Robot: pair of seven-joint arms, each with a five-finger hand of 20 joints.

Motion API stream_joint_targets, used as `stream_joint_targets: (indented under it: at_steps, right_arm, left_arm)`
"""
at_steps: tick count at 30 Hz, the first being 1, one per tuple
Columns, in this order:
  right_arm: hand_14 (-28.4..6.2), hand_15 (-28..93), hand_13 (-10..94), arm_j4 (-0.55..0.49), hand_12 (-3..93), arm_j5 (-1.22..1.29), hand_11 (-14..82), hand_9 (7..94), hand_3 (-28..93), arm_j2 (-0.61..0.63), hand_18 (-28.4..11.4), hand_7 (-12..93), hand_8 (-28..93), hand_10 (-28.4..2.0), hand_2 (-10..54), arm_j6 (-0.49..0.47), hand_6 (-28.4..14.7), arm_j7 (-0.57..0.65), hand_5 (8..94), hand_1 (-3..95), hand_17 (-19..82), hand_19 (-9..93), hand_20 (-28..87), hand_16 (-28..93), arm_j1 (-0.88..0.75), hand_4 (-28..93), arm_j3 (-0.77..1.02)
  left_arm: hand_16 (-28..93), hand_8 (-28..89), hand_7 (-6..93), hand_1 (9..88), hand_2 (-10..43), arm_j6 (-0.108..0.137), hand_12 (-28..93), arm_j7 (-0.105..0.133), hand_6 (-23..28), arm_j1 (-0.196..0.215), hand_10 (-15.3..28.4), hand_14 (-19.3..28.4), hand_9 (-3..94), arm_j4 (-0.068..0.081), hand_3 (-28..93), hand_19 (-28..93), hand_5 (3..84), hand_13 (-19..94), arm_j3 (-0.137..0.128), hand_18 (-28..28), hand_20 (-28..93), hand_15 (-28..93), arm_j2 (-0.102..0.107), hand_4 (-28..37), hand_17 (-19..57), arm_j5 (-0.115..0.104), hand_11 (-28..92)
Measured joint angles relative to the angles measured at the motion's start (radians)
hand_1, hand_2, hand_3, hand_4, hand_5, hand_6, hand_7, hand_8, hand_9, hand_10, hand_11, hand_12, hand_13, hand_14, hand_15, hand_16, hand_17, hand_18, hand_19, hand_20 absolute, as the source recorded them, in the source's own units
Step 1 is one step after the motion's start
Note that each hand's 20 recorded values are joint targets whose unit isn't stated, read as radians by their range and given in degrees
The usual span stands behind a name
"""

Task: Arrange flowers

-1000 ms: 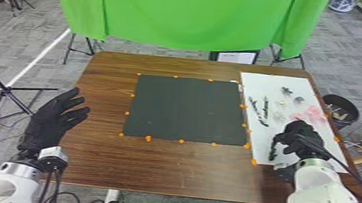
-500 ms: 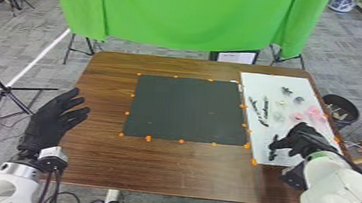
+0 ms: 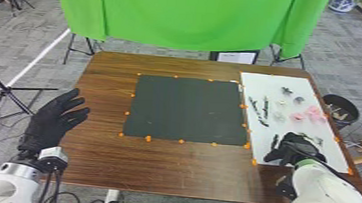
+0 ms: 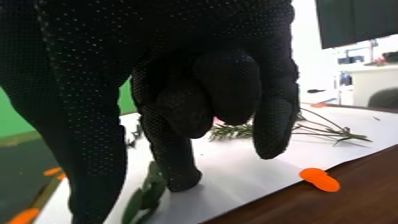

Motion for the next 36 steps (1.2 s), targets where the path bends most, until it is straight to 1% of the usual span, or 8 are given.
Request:
stream_joint_targets:
  at_steps: [2,4,7,12,18,23,29,36]
  right_arm:
    - [-9.8,89,76,0.01,66.3,-0.051,69.0,77.5,24,0.0,-20.0,33,-13,-8.5,-9.5,0.003,0.0,-0.003,72.4,57.3,31,79,39,44,0.006,-26,-0.025]
    - [-9.1,88,78,0.027,65.6,-0.098,69.0,80.7,21,0.001,-19.5,34,3,-7.7,-9.5,0.027,0.6,-0.008,75.7,68.1,33,80,38,44,0.015,-28,-0.055]
    - [-8.6,88,81,0.067,64.0,-0.158,68.8,84.5,66,0.003,-19.0,36,6,-7.0,-9.5,0.124,2.5,-0.016,80.0,52.0,35,82,38,43,0.031,-28,-0.105]
    - [-8.7,89,80,0.097,66.2,-0.131,70.0,82.8,84,-0.005,-18.1,42,16,-6.8,-9.5,0.201,0.2,-0.056,76.9,47.3,34,81,38,45,0.034,-28,-0.107]
    - [-8.7,90,78,0.096,66.9,-0.002,73.6,79.6,93,-0.02,-18.1,58,29,-6.6,-9.5,0.195,-3.2,-0.097,67.9,35.6,32,80,40,44,0.019,-8,-0.066]
    - [-9.2,93,78,0.101,64.9,-0.026,79.2,79.8,93,-0.017,-18.3,61,32,-7.0,-8.3,0.303,-5.0,-0.095,68.6,31.3,32,81,41,42,-0.017,2,-0.069]
    - [-9.3,93,78,0.097,66.0,-0.085,79.9,80.6,93,0.012,-18.4,61,33,-7.0,-7.3,0.495,-5.4,-0.113,69.5,30.0,32,81,41,44,-0.031,6,-0.055]
    - [-9.2,93,78,0.045,66.5,-0.11,79.9,80.8,93,0.071,-18.3,60,34,-7.1,-7.5,0.545,-5.4,-0.163,69.7,30.2,32,81,41,44,0.005,5,-0.029]
  left_arm:
    - [-5,-10,18.3,24.5,-5.4,0.0,17,0.0,5.3,0.0,12.9,17.6,26.9,0.0,71,42,31.6,21,0.0,21.8,9,47,0.0,-28.1,-8.6,0.0,25]
    - [-5,-10,18.4,24.5,-5.3,0.0,17,0.0,5.3,0.0,12.9,17.5,26.9,0.0,71,42,31.6,21,0.0,21.8,9,47,0.0,-28.2,-8.5,0.0,25]
    - [-4,-10,18.4,24.6,-5.3,0.0,17,-0.001,5.3,0.0,12.9,17.5,27.0,0.0,71,42,31.6,21,0.001,21.8,9,47,0.0,-28.2,-8.5,0.0,25]
    - [-4,-10,18.4,24.7,-5.0,0.0,17,-0.002,5.3,0.0,13.0,17.6,27.0,0.001,71,42,31.6,21,0.006,21.8,9,47,0.0,-28.2,-8.5,0.0,25]
    - [-5,-10,18.4,24.8,-4.7,0.0,17,-0.002,5.3,0.001,13.0,17.6,27.0,0.002,71,42,31.6,21,0.008,21.8,9,47,0.0,-28.2,-8.5,0.0,25]
    - [-5,-10,18.3,24.7,-4.5,0.001,17,-0.002,5.3,0.005,12.9,17.6,27.0,0.001,71,42,31.7,21,0.007,21.8,9,47,0.0,-28.2,-8.5,0.0,25]
    - [-5,-10,18.3,24.6,-4.1,0.001,17,-0.001,5.3,0.01,12.9,17.5,27.0,0.001,71,42,31.7,21,0.006,21.7,9,47,-0.002,-28.2,-8.5,0.0,25]
    - [-5,-10,18.3,24.6,-4.1,0.002,17,-0.001,5.3,0.01,13.0,17.6,27.0,0.001,71,42,31.7,21,0.006,21.7,9,47,-0.002,-28.2,-8.6,-0.001,25]
